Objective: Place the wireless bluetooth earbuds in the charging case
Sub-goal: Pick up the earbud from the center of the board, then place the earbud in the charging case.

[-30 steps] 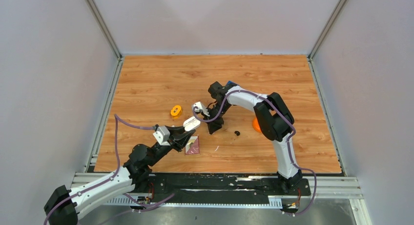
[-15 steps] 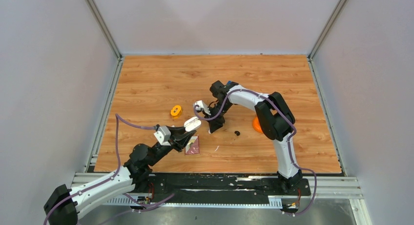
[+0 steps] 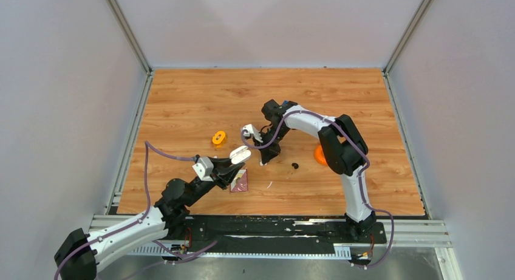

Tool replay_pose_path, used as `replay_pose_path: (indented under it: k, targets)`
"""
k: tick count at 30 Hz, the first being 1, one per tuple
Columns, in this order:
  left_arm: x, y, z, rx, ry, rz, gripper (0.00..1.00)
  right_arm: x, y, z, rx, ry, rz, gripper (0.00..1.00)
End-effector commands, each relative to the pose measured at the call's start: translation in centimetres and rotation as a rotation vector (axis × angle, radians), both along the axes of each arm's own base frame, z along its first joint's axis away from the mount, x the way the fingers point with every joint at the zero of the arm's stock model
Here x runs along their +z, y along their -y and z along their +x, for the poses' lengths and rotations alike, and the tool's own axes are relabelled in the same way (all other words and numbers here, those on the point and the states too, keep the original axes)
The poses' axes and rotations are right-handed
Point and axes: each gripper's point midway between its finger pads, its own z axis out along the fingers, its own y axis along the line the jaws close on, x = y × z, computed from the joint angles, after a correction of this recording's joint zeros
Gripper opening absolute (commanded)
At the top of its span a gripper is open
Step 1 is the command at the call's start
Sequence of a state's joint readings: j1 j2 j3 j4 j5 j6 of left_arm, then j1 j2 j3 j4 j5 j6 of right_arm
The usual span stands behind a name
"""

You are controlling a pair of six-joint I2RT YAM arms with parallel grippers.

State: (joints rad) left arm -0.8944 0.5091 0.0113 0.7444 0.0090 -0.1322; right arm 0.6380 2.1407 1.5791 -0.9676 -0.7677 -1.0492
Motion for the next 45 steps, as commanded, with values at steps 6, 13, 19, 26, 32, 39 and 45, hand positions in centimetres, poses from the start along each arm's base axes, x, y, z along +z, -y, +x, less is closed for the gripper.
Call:
replay_pose_path:
  k: [6,13,19,26,32,39,45]
  targets:
    - [-0.5,0.9,-0.7,-0.065,0.015,0.01,0.03,9.8,2.0,1.6,-0.026,0.226,0.04,0.0]
    - [-1.0,5.6,-1.3,-0.257,-0.05,0.112,0.05,16.1,7.0,1.3,-0.093,0.365,-0.004,0.0]
    - [-1.6,7.4,-2.3,-0.376,-0.037,0.122,0.04,20.7,9.0,-2.5,-0.107,0.434,0.053,0.0]
    - [-0.5,9.7,-3.6,-0.524,0.028,0.099,0.02,21.5,5.6,-7.2,-0.085,0.429,0.042,0.0]
    - [-0.2,9.6,-4.4,-0.557,0.056,0.055,0.02,21.6,4.1,-8.8,-0.078,0.442,-0.011,0.0]
    - [-0.4,9.7,-4.5,-0.568,0.05,0.065,0.02,20.6,4.5,-10.6,-0.038,0.431,-0.055,0.01]
    - [-0.5,9.8,-4.5,-0.57,0.033,0.057,0.02,20.5,4.8,-11.4,-0.028,0.429,-0.071,0.01]
